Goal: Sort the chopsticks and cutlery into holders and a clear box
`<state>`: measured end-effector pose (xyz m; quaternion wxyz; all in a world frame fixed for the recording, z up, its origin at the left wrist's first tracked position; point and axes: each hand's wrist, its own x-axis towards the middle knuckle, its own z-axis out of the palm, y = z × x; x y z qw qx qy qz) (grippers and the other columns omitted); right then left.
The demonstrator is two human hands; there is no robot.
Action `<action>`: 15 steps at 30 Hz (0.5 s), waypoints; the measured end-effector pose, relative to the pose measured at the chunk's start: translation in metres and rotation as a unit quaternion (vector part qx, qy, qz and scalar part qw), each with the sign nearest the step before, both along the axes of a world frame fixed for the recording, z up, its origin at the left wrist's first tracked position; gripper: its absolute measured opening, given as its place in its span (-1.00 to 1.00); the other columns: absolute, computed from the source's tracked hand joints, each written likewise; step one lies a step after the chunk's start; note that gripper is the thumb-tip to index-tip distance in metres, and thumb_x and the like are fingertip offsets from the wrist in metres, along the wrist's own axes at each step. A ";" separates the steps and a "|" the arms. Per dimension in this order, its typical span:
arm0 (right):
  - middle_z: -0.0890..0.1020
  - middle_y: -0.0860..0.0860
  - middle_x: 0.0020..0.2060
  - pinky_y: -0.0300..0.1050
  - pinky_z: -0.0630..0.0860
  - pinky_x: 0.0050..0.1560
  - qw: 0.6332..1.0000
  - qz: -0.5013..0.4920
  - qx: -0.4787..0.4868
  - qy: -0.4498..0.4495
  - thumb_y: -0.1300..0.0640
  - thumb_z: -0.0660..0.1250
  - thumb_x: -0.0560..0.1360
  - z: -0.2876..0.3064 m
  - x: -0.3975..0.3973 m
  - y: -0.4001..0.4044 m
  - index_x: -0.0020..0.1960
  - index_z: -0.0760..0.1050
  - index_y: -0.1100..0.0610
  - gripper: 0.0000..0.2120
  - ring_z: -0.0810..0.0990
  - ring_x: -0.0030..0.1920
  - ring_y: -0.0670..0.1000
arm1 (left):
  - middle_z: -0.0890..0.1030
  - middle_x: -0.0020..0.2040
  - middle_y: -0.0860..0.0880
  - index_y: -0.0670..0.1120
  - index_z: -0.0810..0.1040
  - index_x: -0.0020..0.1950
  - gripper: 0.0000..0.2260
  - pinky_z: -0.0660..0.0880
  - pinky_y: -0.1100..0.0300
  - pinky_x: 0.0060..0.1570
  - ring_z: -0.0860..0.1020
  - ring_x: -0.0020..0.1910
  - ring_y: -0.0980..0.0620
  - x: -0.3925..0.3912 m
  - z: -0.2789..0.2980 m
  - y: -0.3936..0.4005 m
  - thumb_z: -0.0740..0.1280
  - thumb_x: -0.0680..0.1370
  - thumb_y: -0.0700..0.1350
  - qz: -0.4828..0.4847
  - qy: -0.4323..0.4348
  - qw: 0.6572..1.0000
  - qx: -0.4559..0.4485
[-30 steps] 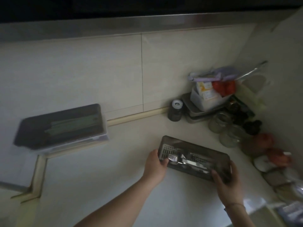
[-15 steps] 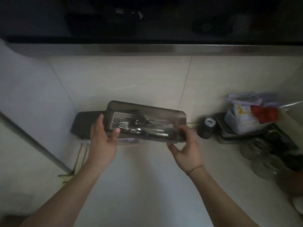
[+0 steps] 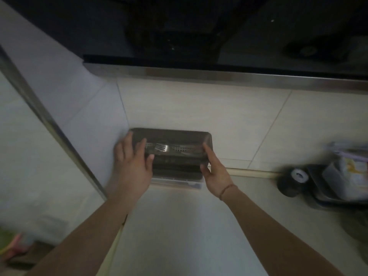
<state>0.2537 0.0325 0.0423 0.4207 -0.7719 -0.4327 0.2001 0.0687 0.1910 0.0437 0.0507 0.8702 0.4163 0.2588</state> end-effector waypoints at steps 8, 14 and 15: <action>0.17 -0.02 0.51 -0.07 0.49 0.19 0.995 0.001 -0.057 -0.079 0.19 0.38 0.42 -0.012 -0.008 0.016 0.49 -0.14 -0.23 -0.10 0.55 0.17 0.16 | 0.25 0.53 -0.06 0.06 0.28 0.52 -0.52 0.01 -0.26 0.47 0.18 0.51 -0.16 -0.003 -0.006 0.017 -0.13 0.65 0.09 -0.068 0.099 0.993 -0.011; 0.37 -0.03 0.40 -0.09 0.41 0.32 0.997 0.003 -0.044 -0.071 0.09 0.44 0.42 0.010 -0.019 -0.001 0.51 -0.10 -0.17 -0.10 0.45 0.31 0.08 | 0.08 0.60 -0.07 0.06 0.10 0.58 -0.52 -0.07 -0.18 0.53 0.01 0.58 -0.15 -0.006 -0.006 0.010 0.10 0.66 0.01 -0.069 0.095 0.993 -0.001; 0.39 -0.05 0.37 -0.14 0.40 0.29 0.995 -0.045 -0.020 -0.089 0.11 0.42 0.44 0.023 -0.032 -0.011 0.51 0.00 -0.11 -0.19 0.45 0.32 0.05 | 0.04 0.62 -0.07 0.05 0.07 0.60 -0.46 -0.07 -0.16 0.54 -0.02 0.59 -0.14 -0.011 -0.004 0.003 0.17 0.64 0.02 -0.064 0.084 0.994 -0.003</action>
